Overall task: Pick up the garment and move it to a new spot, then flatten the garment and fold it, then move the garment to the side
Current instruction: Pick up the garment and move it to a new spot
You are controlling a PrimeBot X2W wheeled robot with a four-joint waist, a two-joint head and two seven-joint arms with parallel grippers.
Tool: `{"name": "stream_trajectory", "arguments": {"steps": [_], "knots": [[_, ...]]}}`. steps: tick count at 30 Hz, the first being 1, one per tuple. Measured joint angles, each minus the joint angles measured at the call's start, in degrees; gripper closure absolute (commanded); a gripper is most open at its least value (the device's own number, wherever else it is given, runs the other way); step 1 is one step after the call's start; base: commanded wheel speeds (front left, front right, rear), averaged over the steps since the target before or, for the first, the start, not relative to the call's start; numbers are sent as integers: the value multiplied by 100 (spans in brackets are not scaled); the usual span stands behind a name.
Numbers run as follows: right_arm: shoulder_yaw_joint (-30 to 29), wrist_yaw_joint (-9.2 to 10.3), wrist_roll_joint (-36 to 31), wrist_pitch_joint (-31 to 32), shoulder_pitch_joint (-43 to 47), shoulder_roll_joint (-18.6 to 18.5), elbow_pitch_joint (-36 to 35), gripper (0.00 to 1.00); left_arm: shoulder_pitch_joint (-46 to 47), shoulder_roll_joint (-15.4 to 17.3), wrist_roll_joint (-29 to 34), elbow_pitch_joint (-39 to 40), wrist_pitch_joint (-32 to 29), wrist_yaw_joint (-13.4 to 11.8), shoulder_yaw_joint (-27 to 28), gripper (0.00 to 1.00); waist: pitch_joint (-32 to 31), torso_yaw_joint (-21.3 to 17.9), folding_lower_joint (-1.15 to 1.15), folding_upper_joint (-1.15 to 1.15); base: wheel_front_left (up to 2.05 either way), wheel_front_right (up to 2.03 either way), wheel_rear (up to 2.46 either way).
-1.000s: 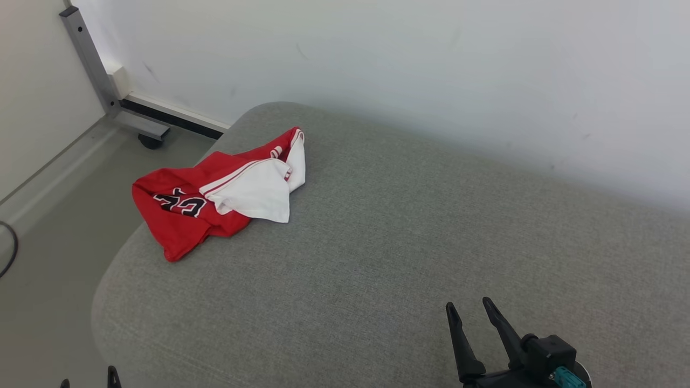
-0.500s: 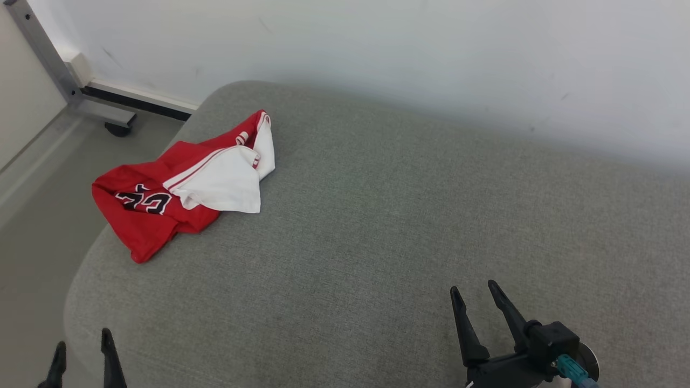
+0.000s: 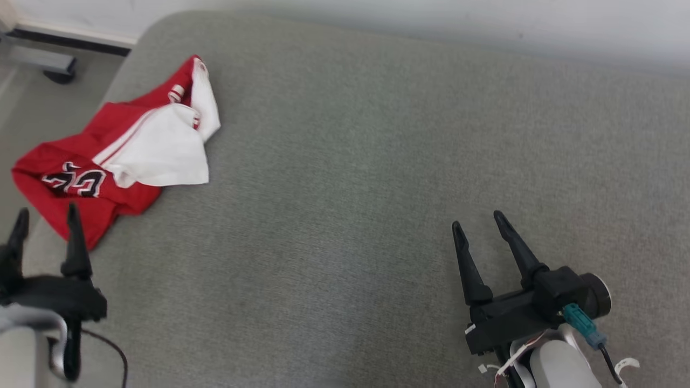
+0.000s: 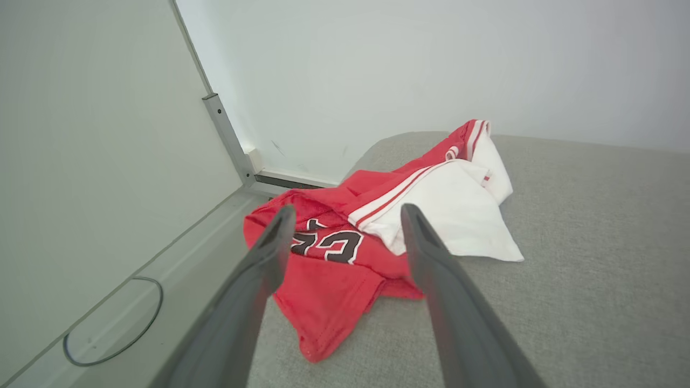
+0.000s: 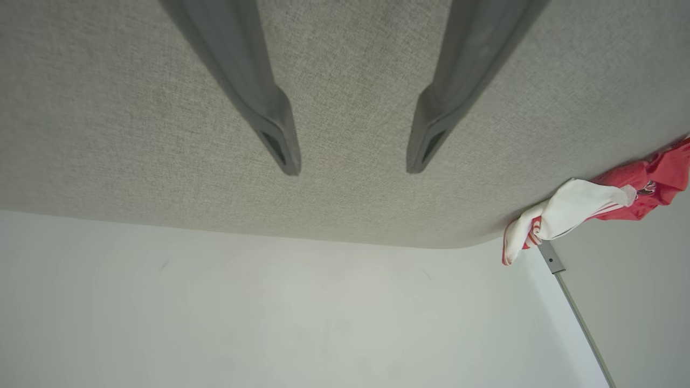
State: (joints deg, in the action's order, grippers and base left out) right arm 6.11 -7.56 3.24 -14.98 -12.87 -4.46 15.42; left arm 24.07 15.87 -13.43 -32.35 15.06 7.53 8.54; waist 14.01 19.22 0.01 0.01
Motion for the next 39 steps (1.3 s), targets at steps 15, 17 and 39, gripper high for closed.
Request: {"name": "stream_trajectory", "arguments": {"steps": [15,17,39], "knots": [[38,0,-75,-25,-340,-421,-350,0,1837,867,-1361,-2119,-110,1,-677,0,1170,-707,-1,0,0,0,0],[36,-1,-81,-35,-361,-463,-419,0,1924,843,-1490,-2446,-159,1,-658,0,1268,-796,-1,0,0,0,0],[-27,0,126,-15,-124,-58,-22,0,2155,845,-2125,-1863,-19,-2,-1898,100,625,-1144,-1,0,0,0,0]]}}
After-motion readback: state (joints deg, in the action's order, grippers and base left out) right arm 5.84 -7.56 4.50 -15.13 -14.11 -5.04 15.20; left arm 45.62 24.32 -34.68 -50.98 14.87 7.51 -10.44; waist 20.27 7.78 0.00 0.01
